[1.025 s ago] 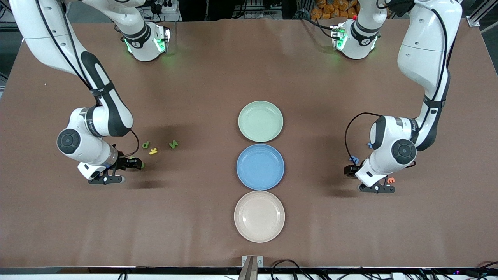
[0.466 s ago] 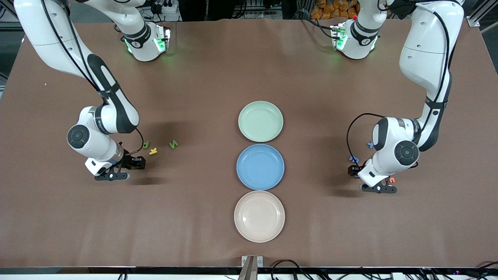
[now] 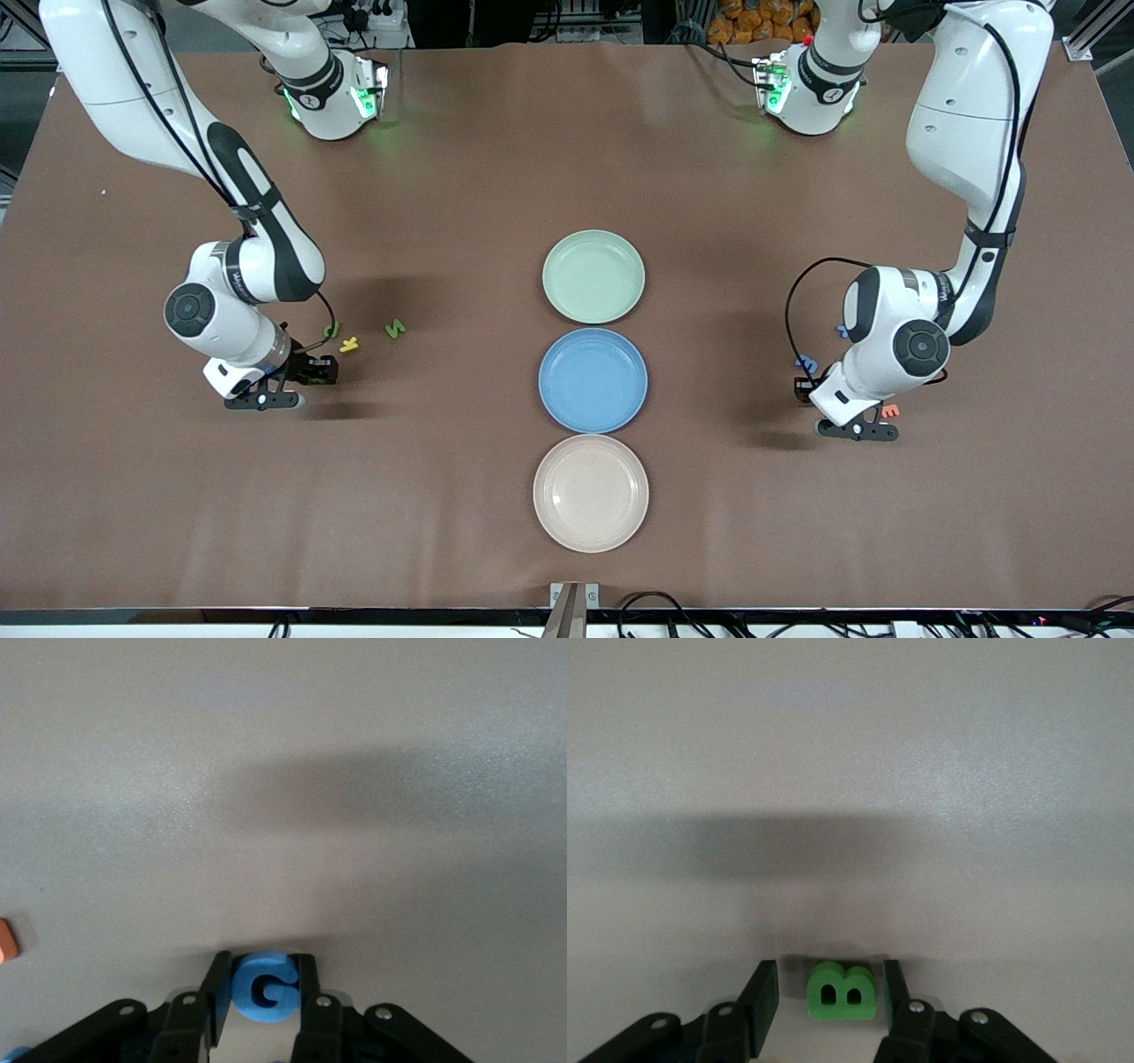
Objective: Sort letters by color into matching plates
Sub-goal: 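Close the left gripper on blue G while the right gripper grasps green B, then carry blue G to the blue plate with the left gripper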
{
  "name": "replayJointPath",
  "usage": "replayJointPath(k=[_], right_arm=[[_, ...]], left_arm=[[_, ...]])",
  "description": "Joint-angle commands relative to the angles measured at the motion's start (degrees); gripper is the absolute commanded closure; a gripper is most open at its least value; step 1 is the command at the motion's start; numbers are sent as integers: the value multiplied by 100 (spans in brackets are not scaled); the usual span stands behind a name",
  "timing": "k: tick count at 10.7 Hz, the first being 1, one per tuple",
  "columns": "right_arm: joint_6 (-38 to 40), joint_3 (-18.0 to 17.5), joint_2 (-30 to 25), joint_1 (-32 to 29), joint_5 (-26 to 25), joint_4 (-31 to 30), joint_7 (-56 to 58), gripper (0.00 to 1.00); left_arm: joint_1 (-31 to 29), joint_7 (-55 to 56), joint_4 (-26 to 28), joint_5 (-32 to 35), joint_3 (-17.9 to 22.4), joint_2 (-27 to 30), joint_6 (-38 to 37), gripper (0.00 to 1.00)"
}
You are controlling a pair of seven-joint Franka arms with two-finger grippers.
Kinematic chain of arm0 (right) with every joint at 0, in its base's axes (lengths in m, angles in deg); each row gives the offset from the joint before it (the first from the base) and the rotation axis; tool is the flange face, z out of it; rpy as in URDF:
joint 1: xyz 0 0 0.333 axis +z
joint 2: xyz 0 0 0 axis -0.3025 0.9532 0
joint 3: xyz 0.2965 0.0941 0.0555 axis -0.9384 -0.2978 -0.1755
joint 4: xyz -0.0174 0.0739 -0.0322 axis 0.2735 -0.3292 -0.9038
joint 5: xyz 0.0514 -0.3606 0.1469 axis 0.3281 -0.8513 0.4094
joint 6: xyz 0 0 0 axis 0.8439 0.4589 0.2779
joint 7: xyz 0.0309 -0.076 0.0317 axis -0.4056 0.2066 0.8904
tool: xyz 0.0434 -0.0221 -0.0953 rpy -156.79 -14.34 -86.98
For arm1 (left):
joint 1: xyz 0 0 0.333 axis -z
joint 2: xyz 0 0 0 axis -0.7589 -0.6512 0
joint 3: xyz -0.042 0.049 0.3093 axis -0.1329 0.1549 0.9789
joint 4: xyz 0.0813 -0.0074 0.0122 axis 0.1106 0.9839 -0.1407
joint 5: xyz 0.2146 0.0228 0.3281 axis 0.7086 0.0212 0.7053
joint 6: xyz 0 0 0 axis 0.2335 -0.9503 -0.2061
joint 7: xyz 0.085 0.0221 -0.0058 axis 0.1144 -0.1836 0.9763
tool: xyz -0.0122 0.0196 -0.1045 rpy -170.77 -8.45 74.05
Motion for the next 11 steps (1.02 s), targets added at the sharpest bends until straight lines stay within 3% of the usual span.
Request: replayJointPath(k=[1, 2, 8, 11], right_arm=[[-34, -24, -42, -20, -83, -67, -140, 56], [-34, -24, -42, -20, -83, -67, -140, 61], [-69, -24, 11, -29, -92, -67, -131, 61], [-61, -24, 11, -29, -92, -67, -131, 85]], left_arm=[[26, 130, -81, 75, 17, 86, -277, 100], [43, 191, -90, 57, 17, 174, -373, 100], [464, 1351, -538, 22, -194, 473, -1234, 100], [720, 2140, -538, 13, -351, 587, -1271, 100]])
